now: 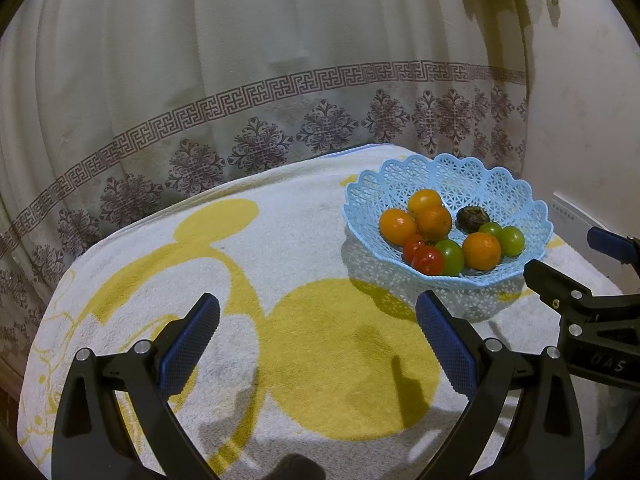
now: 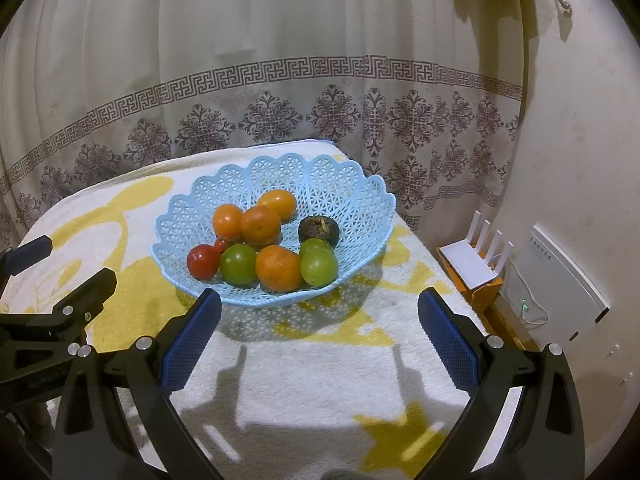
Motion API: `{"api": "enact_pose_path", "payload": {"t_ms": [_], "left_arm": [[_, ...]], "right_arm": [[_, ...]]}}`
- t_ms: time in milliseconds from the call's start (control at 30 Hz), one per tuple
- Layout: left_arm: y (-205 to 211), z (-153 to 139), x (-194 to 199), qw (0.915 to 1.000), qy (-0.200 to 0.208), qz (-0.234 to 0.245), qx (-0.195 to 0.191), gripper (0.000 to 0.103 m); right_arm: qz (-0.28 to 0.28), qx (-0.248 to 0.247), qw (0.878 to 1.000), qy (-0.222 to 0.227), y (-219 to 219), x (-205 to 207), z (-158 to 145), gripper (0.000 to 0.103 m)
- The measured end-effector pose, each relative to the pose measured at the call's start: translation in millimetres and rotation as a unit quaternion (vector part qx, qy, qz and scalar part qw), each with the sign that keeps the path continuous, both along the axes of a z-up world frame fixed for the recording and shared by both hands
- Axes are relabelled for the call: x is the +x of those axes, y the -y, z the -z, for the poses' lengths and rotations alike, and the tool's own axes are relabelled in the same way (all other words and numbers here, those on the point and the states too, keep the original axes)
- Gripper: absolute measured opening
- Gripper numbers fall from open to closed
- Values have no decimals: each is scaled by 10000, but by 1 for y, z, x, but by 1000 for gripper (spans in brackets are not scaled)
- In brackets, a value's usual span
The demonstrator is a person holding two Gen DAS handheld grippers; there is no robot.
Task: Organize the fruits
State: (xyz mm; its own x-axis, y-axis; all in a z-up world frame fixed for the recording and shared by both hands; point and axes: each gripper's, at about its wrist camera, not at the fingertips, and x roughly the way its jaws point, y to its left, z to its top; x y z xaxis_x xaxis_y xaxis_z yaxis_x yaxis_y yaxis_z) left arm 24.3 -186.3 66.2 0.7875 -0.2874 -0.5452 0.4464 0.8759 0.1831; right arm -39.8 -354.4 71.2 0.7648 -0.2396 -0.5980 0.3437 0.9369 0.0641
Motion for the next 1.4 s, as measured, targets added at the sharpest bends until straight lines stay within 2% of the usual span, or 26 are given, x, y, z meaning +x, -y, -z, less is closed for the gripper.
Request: {"api": "enact_pose_path", "payload": {"t_ms": [233, 733, 1233, 1400], "left_arm": [[1, 0, -1, 10000, -2, -11, 0, 98], [1, 0, 0, 10000, -4, -7, 6, 98], [0, -1, 1, 10000, -32, -33, -12, 98], [-7, 0, 4, 9998, -89, -170, -16, 98]], "right_arm": [[-55, 135, 9999, 0, 2, -1, 1, 100], [-49, -125, 9999, 101, -6, -4, -1, 100], [-66, 55, 9999, -135, -4, 3, 6, 100], [-82, 107, 9997, -210, -5, 5, 8, 100]]}}
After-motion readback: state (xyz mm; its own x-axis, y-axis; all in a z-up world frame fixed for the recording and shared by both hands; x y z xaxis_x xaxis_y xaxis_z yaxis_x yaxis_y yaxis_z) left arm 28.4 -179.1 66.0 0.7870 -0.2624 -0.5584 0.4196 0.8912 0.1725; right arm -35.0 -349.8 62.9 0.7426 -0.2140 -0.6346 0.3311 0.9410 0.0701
